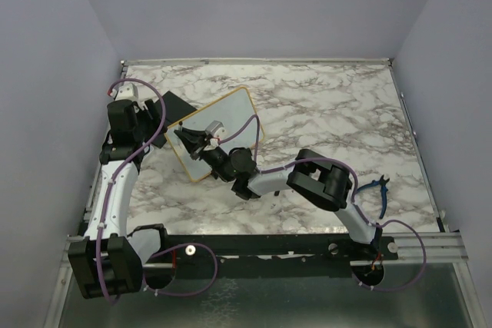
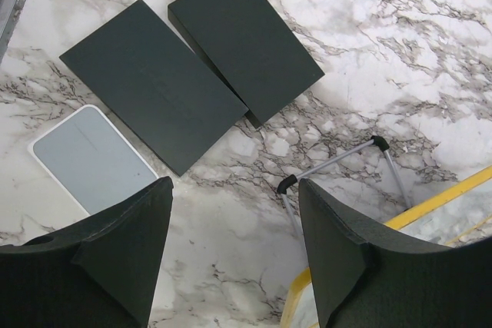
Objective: Write a sentence on the whiteboard
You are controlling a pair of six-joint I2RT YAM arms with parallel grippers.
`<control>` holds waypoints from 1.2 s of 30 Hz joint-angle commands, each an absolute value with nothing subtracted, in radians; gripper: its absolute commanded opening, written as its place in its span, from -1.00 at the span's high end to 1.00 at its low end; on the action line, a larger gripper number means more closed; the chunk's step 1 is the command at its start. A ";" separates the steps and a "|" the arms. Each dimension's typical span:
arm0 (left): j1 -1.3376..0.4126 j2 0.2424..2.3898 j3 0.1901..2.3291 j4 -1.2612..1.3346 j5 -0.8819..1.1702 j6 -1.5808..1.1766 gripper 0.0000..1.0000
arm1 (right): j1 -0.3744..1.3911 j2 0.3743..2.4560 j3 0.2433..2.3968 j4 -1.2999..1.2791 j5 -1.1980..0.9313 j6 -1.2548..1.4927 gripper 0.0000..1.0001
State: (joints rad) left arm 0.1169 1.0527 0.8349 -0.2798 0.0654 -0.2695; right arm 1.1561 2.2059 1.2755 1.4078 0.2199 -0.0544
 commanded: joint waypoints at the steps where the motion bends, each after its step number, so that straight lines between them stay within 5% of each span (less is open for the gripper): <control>1: 0.126 1.034 0.828 -0.287 0.092 -0.272 -0.35 | 1.153 2.236 1.305 1.407 0.244 -0.057 0.99; 36: 0.125 1.031 0.830 -0.290 0.091 -0.267 -0.34 | 1.133 2.209 1.250 1.447 0.292 -0.083 0.99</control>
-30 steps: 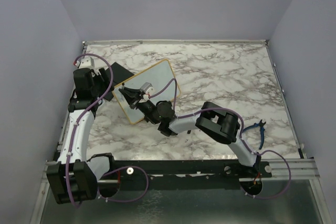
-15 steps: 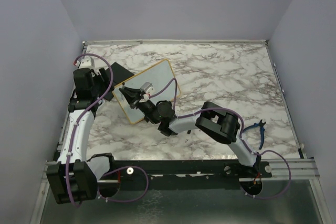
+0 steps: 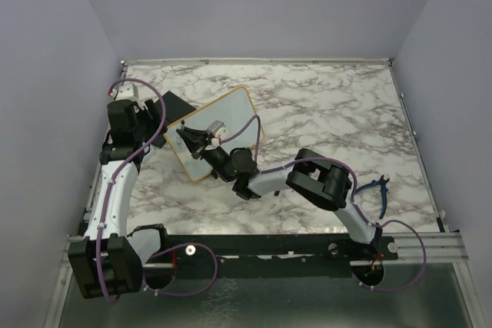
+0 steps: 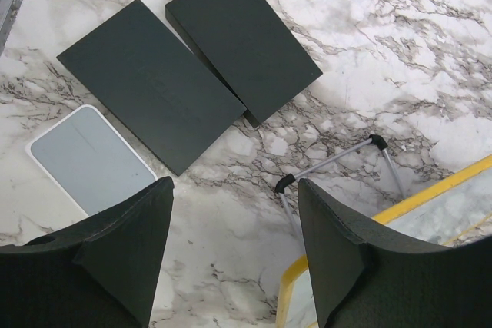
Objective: Write a sentence on the whiteboard
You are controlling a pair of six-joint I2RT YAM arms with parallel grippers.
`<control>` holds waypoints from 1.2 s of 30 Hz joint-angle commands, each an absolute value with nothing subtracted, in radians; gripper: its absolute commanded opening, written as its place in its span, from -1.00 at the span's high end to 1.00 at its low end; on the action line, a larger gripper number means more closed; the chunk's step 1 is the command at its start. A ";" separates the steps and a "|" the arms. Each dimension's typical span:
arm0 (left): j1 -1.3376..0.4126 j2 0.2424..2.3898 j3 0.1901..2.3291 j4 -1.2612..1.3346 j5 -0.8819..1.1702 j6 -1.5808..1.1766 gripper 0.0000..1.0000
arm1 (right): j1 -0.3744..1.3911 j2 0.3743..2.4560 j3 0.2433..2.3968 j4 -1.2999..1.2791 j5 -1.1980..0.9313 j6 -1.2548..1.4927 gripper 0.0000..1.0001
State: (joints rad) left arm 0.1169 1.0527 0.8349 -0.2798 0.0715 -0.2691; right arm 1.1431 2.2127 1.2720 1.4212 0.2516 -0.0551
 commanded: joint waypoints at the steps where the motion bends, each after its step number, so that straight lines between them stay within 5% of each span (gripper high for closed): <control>1: 0.125 1.031 0.830 -0.289 0.090 -0.267 -0.35 | 1.132 2.208 1.248 1.448 0.293 -0.084 0.99; 36: 0.125 1.029 0.827 -0.289 0.116 -0.268 -0.30 | 1.144 2.147 1.239 1.492 0.235 -0.129 0.99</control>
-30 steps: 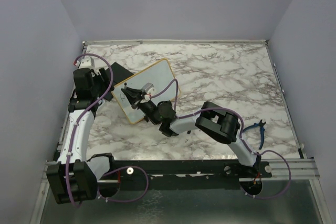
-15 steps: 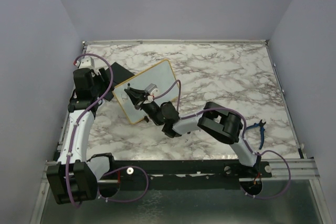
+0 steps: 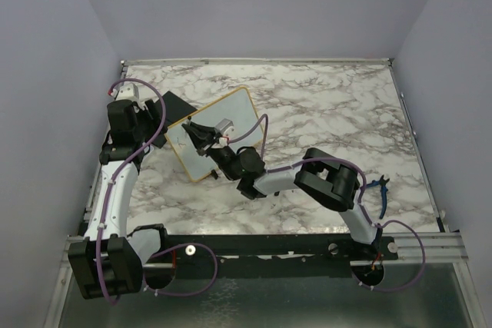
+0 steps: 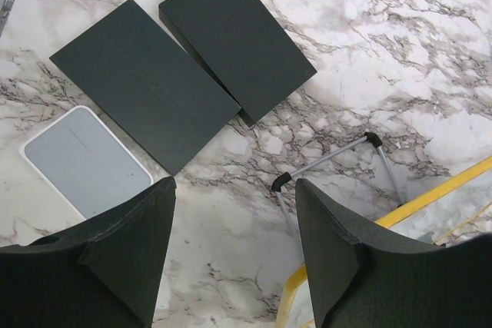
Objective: Write a sentence on the whiteboard
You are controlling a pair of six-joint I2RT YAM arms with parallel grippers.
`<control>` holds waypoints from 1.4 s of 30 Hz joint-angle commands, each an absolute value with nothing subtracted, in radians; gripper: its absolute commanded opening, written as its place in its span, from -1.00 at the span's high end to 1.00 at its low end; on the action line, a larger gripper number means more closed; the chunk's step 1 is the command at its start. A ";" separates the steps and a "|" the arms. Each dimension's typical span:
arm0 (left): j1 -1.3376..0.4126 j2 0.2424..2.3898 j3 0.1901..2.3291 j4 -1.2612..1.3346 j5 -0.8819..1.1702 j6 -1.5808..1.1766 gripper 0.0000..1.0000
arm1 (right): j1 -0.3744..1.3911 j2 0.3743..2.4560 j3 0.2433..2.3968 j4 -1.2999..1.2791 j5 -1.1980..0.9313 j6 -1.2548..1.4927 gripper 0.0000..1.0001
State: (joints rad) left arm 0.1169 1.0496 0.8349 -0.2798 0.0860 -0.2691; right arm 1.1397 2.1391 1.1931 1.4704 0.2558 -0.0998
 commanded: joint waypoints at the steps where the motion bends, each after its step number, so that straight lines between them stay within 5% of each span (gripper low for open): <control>1: 0.125 1.029 0.827 -0.290 0.117 -0.268 -0.30 | 1.145 2.151 1.247 1.489 0.233 -0.129 0.99; 42: 0.125 1.029 0.825 -0.284 0.138 -0.266 -0.25 | 1.130 2.225 1.300 1.435 0.255 -0.103 0.99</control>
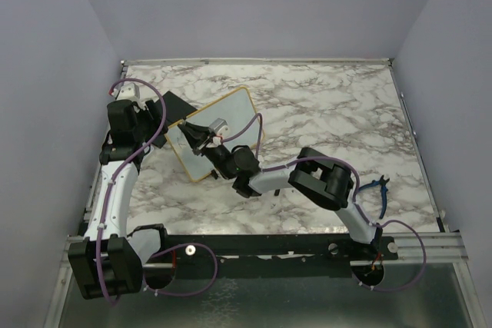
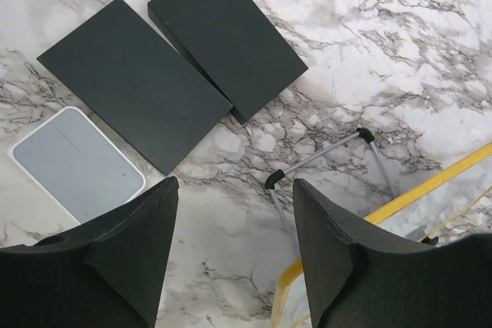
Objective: Write a sentence on the whiteboard
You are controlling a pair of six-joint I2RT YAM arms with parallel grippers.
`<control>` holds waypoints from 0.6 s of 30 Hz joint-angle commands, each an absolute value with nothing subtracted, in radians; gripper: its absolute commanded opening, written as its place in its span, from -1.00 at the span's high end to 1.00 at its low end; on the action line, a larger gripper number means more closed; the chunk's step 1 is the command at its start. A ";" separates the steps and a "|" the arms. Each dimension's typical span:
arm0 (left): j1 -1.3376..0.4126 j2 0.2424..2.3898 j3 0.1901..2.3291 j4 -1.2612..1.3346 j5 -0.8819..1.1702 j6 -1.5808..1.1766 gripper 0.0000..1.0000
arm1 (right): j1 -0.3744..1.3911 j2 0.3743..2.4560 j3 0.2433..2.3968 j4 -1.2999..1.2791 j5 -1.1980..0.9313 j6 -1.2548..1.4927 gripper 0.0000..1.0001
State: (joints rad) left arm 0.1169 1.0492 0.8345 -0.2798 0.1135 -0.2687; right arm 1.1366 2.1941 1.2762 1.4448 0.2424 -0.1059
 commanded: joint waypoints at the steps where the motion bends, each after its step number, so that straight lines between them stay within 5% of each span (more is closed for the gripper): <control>1: 0.125 1.029 0.825 -0.285 0.138 -0.265 -0.25 | 1.130 2.226 1.301 1.432 0.257 -0.103 0.99; 18: 0.125 1.026 0.825 -0.285 0.139 -0.264 -0.25 | 1.126 2.223 1.271 1.436 0.265 -0.091 0.99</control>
